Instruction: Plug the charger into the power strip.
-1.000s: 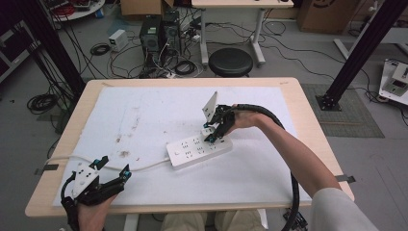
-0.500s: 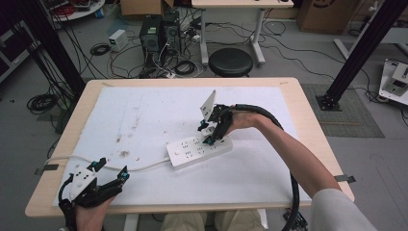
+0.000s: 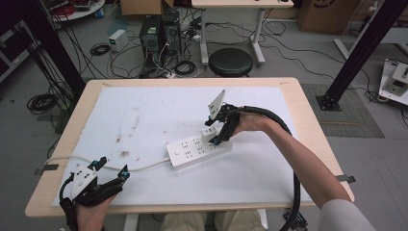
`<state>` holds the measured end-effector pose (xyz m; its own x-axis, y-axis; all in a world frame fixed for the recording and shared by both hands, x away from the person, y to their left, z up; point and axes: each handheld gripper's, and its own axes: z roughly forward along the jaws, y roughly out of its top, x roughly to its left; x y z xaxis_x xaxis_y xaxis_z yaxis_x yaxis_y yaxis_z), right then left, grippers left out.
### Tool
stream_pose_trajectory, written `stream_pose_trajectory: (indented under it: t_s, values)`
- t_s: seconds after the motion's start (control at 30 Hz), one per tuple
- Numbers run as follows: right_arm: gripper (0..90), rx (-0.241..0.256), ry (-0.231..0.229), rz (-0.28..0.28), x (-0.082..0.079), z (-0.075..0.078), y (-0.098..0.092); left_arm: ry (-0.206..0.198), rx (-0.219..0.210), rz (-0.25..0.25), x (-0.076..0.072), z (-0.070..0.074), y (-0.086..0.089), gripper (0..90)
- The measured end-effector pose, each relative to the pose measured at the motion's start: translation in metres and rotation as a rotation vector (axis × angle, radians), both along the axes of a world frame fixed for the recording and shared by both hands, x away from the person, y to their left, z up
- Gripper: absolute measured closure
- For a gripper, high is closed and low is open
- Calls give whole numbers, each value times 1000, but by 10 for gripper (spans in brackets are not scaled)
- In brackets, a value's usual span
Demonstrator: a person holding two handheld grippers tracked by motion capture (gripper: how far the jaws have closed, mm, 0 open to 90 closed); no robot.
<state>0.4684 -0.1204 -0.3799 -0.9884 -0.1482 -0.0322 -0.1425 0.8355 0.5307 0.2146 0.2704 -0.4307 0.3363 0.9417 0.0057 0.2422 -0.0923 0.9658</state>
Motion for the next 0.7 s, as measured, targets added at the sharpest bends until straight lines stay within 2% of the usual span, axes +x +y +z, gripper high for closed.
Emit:
stream_pose_trajectory:
  t_s: [0.03, 0.1, 0.13, 0.27, 0.43, 0.5, 0.53, 0.63, 0.7]
  values:
    - [221, 10, -16, -42, -4, 1, -8, 0, -1, 0, 1, 0, 0, 215]
    - [221, 32, -20, -83, -9, 2, -18, -1, 3, -6, 2, 1, 0, 215]
    - [221, 32, -20, -83, -9, 2, -18, -1, 3, -6, 2, 1, 0, 215]
    - [221, 113, -55, -210, -26, 10, -47, -6, 8, -19, 8, 3, -2, 215]
    - [219, 177, -86, -329, -44, 17, -75, -3, 12, -35, 16, 4, -5, 215]
    - [218, 205, -84, -375, -51, 17, -84, -1, 13, -41, 18, 4, -6, 215]
    - [217, 216, -102, -389, -54, 16, -87, 1, 13, -43, 19, 4, -6, 215]
    - [216, 240, -117, -473, -64, 13, -98, 2, 9, -41, 22, 3, -7, 215]
    - [216, 281, -128, -524, -71, 10, -106, 4, 12, -43, 23, 3, -6, 215]
